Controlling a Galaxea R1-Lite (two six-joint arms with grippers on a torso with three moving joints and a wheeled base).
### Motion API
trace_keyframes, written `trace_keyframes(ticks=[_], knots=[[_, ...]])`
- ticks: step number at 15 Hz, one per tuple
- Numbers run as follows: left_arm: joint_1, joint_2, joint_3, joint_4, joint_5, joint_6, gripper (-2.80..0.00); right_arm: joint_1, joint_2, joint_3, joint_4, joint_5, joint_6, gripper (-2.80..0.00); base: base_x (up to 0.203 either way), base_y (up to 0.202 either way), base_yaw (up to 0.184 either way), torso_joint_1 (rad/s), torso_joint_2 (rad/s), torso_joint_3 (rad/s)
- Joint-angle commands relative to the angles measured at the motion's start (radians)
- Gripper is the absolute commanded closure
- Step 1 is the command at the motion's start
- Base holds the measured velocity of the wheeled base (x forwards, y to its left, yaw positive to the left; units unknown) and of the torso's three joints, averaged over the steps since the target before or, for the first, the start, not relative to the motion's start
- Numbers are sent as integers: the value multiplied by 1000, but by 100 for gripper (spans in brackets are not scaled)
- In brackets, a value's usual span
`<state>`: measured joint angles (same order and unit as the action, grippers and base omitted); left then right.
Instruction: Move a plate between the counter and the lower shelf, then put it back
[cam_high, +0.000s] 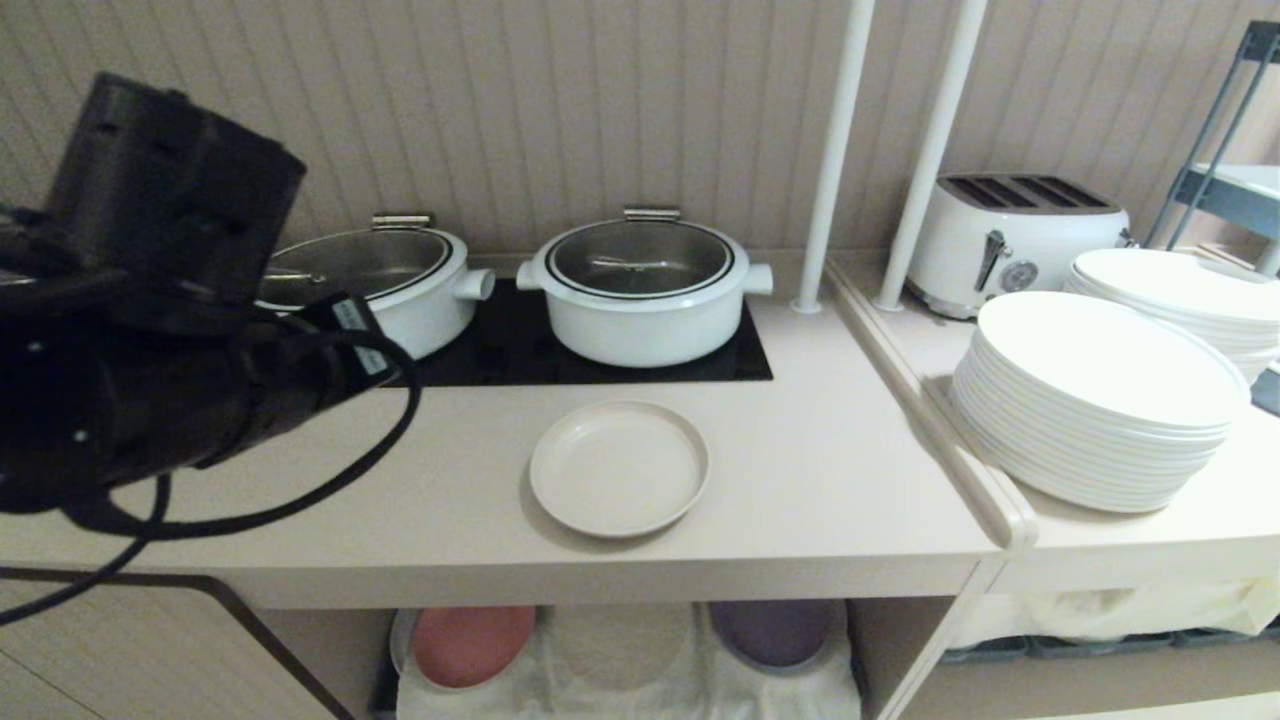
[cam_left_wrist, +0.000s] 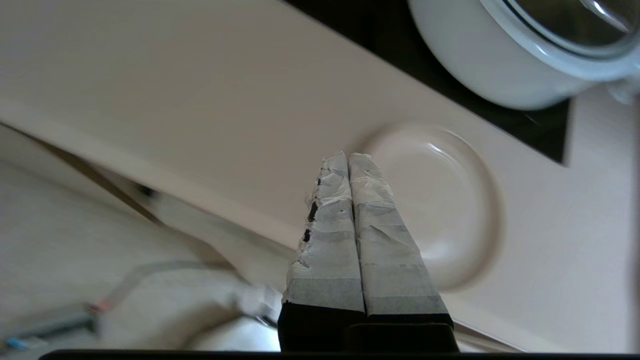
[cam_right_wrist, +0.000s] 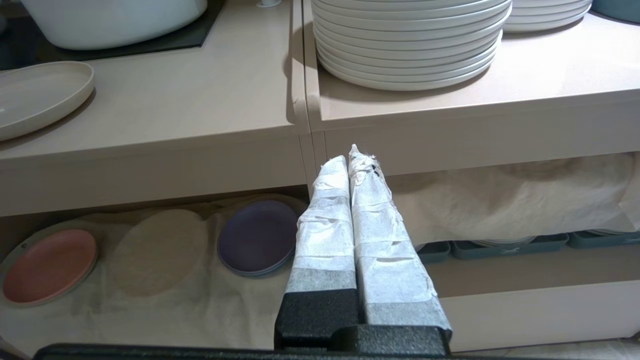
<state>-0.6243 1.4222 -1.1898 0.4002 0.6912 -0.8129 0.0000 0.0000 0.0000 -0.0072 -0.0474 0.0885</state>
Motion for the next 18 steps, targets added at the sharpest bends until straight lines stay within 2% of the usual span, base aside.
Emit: trace_keyframes(ticks=[1, 4, 5, 6, 7, 10, 12, 14, 15, 18], knots=[[-2, -101, 43, 0, 37, 35, 0, 0, 0, 0, 0, 0, 0, 0, 0, 0, 0, 0, 0, 0], [0, -247, 126, -10, 68, 183, 0, 0, 0, 0, 0, 0, 0, 0, 0, 0, 0, 0, 0, 0], [13, -296, 163, -33, 68, 278, 0, 0, 0, 0, 0, 0, 0, 0, 0, 0, 0, 0, 0, 0], [61, -324, 192, -80, 55, 356, 0, 0, 0, 0, 0, -1, 0, 0, 0, 0, 0, 0, 0, 0], [118, -354, 221, -142, 15, 431, 0, 0, 0, 0, 0, 0, 0, 0, 0, 0, 0, 0, 0, 0], [291, -473, 325, -273, -275, 629, 0, 0, 0, 0, 0, 0, 0, 0, 0, 0, 0, 0, 0, 0], [395, -554, 415, -345, -503, 717, 0, 0, 0, 0, 0, 0, 0, 0, 0, 0, 0, 0, 0, 0], [470, -636, 524, -416, -700, 784, 0, 0, 0, 0, 0, 0, 2, 0, 0, 0, 0, 0, 0, 0], [509, -674, 584, -445, -770, 820, 0, 0, 0, 0, 0, 0, 0, 0, 0, 0, 0, 0, 0, 0], [638, -827, 781, -493, -904, 910, 0, 0, 0, 0, 0, 0, 0, 0, 0, 0, 0, 0, 0, 0]])
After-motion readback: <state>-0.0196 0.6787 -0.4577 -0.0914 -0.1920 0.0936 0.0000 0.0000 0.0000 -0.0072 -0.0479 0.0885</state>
